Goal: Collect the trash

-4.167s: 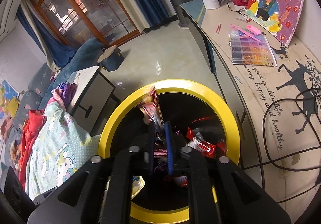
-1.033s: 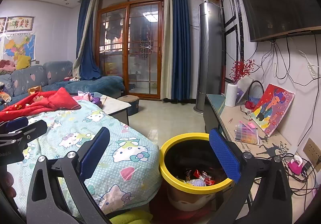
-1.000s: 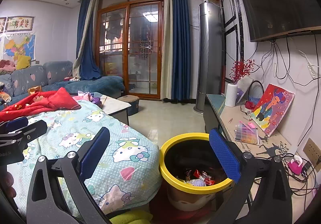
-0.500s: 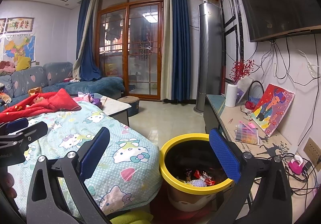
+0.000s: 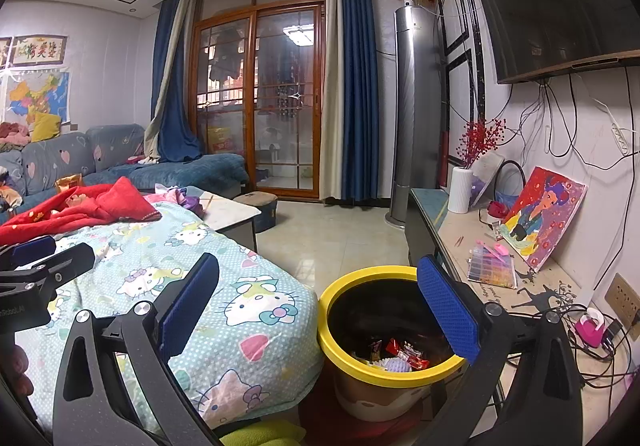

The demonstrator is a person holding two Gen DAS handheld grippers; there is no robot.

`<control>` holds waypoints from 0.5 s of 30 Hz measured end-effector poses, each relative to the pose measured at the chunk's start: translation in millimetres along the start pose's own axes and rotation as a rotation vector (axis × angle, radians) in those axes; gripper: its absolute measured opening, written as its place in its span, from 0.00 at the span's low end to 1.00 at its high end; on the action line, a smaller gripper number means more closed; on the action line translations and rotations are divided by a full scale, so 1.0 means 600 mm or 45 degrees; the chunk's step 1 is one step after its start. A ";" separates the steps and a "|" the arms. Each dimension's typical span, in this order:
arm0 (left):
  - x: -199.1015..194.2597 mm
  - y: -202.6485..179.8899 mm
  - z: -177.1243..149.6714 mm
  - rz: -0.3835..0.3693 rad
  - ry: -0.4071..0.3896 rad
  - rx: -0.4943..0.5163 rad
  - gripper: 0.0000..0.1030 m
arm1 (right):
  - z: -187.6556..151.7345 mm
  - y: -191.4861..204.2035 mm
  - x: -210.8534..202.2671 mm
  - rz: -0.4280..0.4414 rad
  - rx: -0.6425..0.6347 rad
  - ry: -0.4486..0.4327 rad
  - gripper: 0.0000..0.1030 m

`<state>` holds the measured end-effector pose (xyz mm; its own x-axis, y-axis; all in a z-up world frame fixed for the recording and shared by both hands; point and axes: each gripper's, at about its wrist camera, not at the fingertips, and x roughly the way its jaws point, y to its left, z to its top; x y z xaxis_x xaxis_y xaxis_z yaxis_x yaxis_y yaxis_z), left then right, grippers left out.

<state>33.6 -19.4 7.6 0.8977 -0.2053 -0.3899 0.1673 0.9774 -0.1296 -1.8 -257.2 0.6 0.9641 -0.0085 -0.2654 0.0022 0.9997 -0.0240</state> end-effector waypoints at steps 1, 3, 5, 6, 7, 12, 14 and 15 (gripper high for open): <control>0.000 -0.001 0.000 0.001 0.000 0.000 0.89 | 0.000 0.001 0.001 -0.002 -0.002 0.001 0.94; 0.000 0.001 0.000 0.000 -0.001 0.001 0.89 | 0.000 0.000 0.000 -0.005 0.000 0.002 0.94; 0.000 0.001 0.000 0.000 0.000 0.000 0.89 | 0.000 -0.002 0.000 -0.009 0.005 0.003 0.94; 0.000 0.000 0.001 0.000 0.001 0.000 0.89 | 0.000 -0.002 0.000 -0.011 0.006 0.004 0.94; 0.000 0.000 0.001 0.000 0.002 -0.001 0.89 | 0.001 0.001 -0.002 -0.012 0.008 0.003 0.94; -0.001 0.003 0.000 -0.003 0.007 -0.002 0.89 | 0.001 0.000 -0.002 -0.011 0.008 0.002 0.94; 0.000 0.006 -0.001 -0.008 0.013 -0.005 0.89 | 0.001 0.000 -0.002 -0.010 0.011 0.004 0.94; 0.000 0.008 -0.002 0.003 0.017 -0.007 0.89 | 0.001 -0.001 0.000 -0.010 0.014 0.007 0.94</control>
<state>34.0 -14.9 5.9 0.8926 -0.2038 -0.4021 0.1631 0.9775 -0.1335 -1.8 -257.7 1.5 0.9627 -0.0165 -0.2702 0.0129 0.9998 -0.0151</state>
